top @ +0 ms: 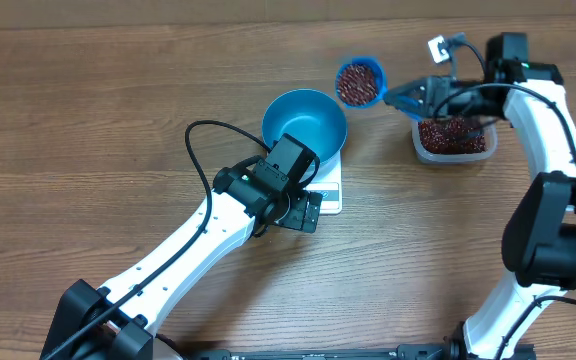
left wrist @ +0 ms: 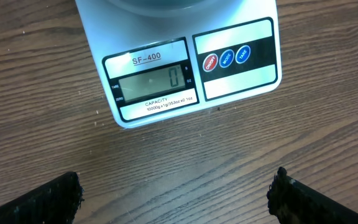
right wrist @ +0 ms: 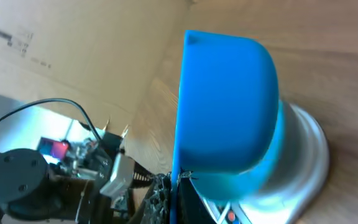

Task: Scoop item into bowl and weigh 150g on scale
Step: 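Lift the filled scoop and carry it toward the blue bowl, then tip the scoop over the blue bowl to pour beans, right gripper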

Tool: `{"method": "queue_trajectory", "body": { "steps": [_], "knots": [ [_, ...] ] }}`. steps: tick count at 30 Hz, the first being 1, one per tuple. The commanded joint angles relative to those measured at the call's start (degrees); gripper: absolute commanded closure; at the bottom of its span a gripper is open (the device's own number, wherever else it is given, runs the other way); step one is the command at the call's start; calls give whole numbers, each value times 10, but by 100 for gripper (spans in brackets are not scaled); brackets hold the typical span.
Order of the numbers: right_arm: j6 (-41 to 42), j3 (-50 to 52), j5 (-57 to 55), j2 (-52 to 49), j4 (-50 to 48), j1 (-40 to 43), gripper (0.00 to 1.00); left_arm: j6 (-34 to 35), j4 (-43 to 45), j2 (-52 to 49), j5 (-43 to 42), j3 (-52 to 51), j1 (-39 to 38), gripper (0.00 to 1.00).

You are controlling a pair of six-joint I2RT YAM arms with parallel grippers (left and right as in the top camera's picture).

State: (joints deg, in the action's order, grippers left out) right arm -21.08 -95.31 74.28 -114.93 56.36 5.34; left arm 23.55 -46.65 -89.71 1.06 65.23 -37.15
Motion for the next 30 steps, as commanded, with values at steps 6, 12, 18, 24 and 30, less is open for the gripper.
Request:
{"method": "queue_trajectory", "body": {
  "steps": [6, 12, 18, 24, 30],
  "knots": [
    [44, -27, -114, 0, -64, -75, 97, -11, 2, -4, -6, -3, 0, 1],
    [29, -27, -137, 15, -106, -101, 97, -10, 2, -4, -7, -3, 0, 0],
    [5, -27, -245, 60, -106, -120, 97, -11, 2, -4, -6, -3, 0, 0],
    [-50, -27, -289, 88, -95, -141, 97, -11, 2, -4, -6, -3, 0, 0],
    [-112, -27, -353, 88, -74, -173, 97, -11, 2, -4, -7, -3, 0, 0]
  ]
}}
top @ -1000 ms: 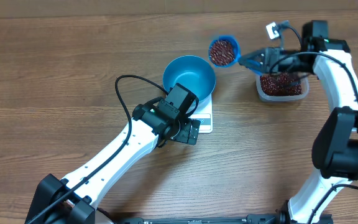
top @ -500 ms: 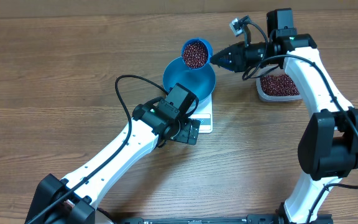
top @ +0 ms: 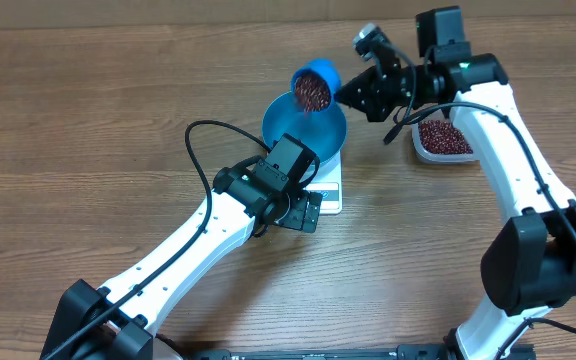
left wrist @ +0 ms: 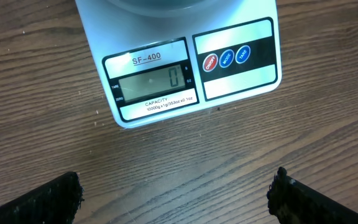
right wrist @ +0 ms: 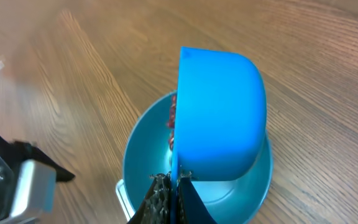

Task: Scoop item into bowl and weigh 150g on scale
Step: 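Tip the scoop over the blue bowl to pour beans, right gripper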

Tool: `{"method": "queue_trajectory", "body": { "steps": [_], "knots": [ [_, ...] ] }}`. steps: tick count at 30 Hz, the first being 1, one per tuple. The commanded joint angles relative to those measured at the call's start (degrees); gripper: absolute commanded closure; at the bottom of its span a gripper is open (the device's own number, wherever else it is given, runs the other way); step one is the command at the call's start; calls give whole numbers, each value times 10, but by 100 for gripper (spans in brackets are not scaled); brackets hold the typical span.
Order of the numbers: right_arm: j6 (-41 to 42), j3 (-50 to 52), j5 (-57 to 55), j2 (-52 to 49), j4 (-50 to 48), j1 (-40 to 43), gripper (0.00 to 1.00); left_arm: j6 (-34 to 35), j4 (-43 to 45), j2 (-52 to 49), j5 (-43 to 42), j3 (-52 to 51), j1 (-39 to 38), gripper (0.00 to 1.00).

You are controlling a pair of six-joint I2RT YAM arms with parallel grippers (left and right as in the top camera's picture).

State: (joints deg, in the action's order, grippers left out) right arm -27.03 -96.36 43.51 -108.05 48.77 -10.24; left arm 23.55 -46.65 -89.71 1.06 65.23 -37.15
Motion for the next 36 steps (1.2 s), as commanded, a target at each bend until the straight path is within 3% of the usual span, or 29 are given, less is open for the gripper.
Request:
{"method": "queue_trajectory", "body": {
  "steps": [1, 11, 20, 36],
  "knots": [
    [-59, -17, -61, 20, 3, -23, 97, -11, 2, -4, -6, -3, 0, 0],
    [-108, -17, -174, 35, -3, -74, 97, -11, 2, -4, -7, -3, 0, 1],
    [-111, -17, -173, 74, -29, -74, 97, -11, 2, -4, -6, -3, 0, 0],
    [-191, -17, -174, 103, 3, -74, 97, -10, 2, -4, -6, -3, 0, 0]
  ]
}}
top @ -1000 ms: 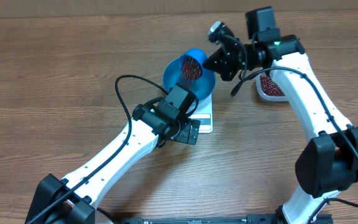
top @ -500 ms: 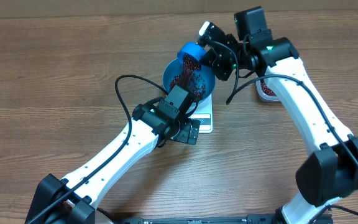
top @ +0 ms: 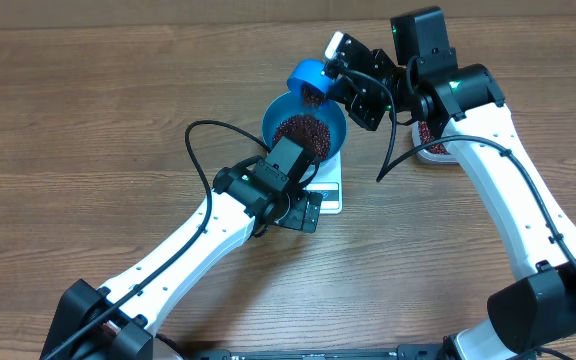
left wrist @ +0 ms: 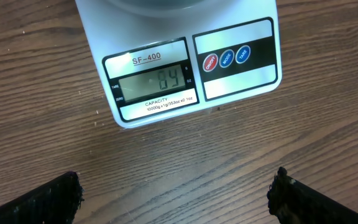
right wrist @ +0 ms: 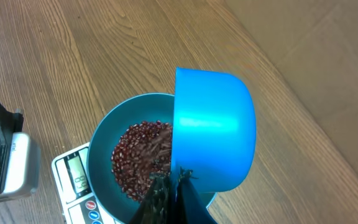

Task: Scoop item into bowl and weigh 150g on scale
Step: 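Tip the scoop over the blue bowl to pour beans, right gripper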

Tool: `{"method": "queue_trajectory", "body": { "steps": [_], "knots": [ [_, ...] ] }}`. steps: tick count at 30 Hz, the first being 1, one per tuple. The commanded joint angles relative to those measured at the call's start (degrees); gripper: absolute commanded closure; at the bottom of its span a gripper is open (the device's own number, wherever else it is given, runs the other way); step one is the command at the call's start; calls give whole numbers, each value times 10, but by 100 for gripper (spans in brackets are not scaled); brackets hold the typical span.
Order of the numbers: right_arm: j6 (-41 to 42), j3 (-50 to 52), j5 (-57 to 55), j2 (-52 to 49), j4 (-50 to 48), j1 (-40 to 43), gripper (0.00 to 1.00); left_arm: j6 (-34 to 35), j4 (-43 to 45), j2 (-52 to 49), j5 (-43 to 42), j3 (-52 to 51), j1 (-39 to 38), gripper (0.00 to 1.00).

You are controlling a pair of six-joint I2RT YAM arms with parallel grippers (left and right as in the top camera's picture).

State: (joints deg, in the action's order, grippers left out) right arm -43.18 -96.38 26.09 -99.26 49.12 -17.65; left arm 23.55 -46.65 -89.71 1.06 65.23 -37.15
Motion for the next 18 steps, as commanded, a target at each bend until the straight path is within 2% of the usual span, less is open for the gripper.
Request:
{"method": "queue_trajectory", "body": {
  "steps": [1, 8, 11, 15, 18],
  "knots": [
    [-42, -16, 0, 16, 2, 0, 97, -11, 2, -4, -7, -3, 0, 0],
    [-58, -16, -8, 16, 3, 0, 97, -11, 2, -4, -7, -3, 0, 0],
    [-94, -16, -12, 15, 8, -7, 97, -11, 2, -4, -7, -3, 0, 1],
    [-96, -16, -85, 15, 5, -21, 97, -11, 2, -4, -6, -3, 0, 0],
    [-97, -16, -83, 15, 5, -26, 97, -11, 2, -4, -6, -3, 0, 0]
  ]
}}
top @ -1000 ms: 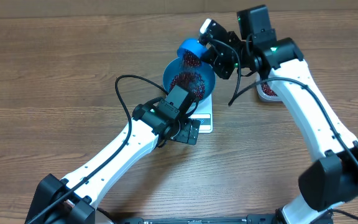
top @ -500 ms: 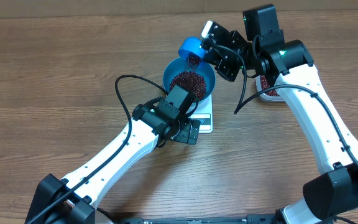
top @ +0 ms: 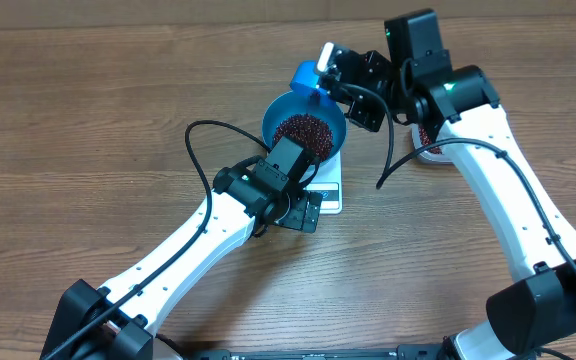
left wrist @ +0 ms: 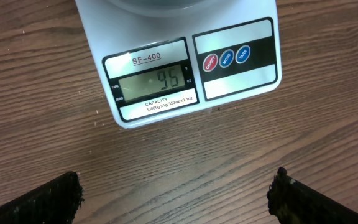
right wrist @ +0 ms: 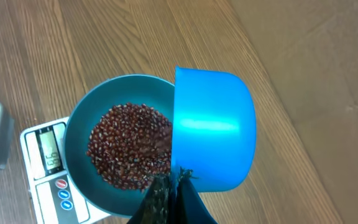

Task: Scoop item into bowl and weigh 150g on scale
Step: 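Tip the scoop over the blue bowl to pour beans, right gripper, then return the scoop to the bean tub and scoop more beans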

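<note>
A blue bowl (top: 304,122) holding red beans (right wrist: 129,144) rests on the white scale (left wrist: 185,62), whose display reads 95. My right gripper (right wrist: 174,186) is shut on the handle of a blue scoop (right wrist: 215,127), tipped mouth-down over the bowl's far rim (top: 308,76). The left gripper (left wrist: 176,193) hangs open over bare wood just in front of the scale, nothing between its fingers. A clear tub of beans (top: 430,140) lies mostly hidden behind the right arm.
The wooden table (top: 88,120) stretches around the scale. The left arm's black cable (top: 200,150) loops beside the bowl. The right arm reaches across the back right of the table over the tub.
The scale reading went from about 84 to 95. The scoop has shifted slightly farther over the bowl's rim and tipped more; more beans lie in the bowl. The left arm has not moved.
The right gripper first held the full scoop beside the bean tub, the bowl empty and the scale at 0. Then the scoop hung over the bowl. Then beans lay in the bowl and the reading was about 84; now it shows 95.
</note>
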Tool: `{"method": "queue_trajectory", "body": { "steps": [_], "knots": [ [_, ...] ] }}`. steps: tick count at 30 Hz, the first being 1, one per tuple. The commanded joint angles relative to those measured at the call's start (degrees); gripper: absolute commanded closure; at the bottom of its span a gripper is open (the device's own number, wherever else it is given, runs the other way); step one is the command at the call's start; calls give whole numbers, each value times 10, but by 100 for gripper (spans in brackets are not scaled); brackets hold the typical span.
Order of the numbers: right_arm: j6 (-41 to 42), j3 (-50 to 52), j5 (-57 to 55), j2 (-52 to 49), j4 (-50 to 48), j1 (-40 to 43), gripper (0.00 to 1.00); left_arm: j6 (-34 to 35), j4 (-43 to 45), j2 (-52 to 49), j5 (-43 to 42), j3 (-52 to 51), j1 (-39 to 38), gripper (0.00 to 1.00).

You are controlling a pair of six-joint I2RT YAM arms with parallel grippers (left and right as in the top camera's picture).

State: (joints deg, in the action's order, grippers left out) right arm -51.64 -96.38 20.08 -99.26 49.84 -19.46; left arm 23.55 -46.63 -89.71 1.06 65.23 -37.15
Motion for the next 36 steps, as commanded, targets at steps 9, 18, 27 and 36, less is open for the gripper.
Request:
{"method": "queue_trajectory", "body": {
  "steps": [9, 18, 27, 36],
  "knots": [
    [8, -16, -20, 15, -3, -8, 97, -11, 2, -4, -6, -3, 0, 0],
    [106, -16, -20, 12, -3, 6, 97, -11, 2, -4, -7, -3, 0, 0],
    [234, -15, -20, 11, 0, 49, 97, -11, 2, -4, -7, -3, 0, 1],
    [313, -15, -17, 11, 46, 148, 97, -11, 2, -4, -7, -3, 0, 1]
  ]
}}
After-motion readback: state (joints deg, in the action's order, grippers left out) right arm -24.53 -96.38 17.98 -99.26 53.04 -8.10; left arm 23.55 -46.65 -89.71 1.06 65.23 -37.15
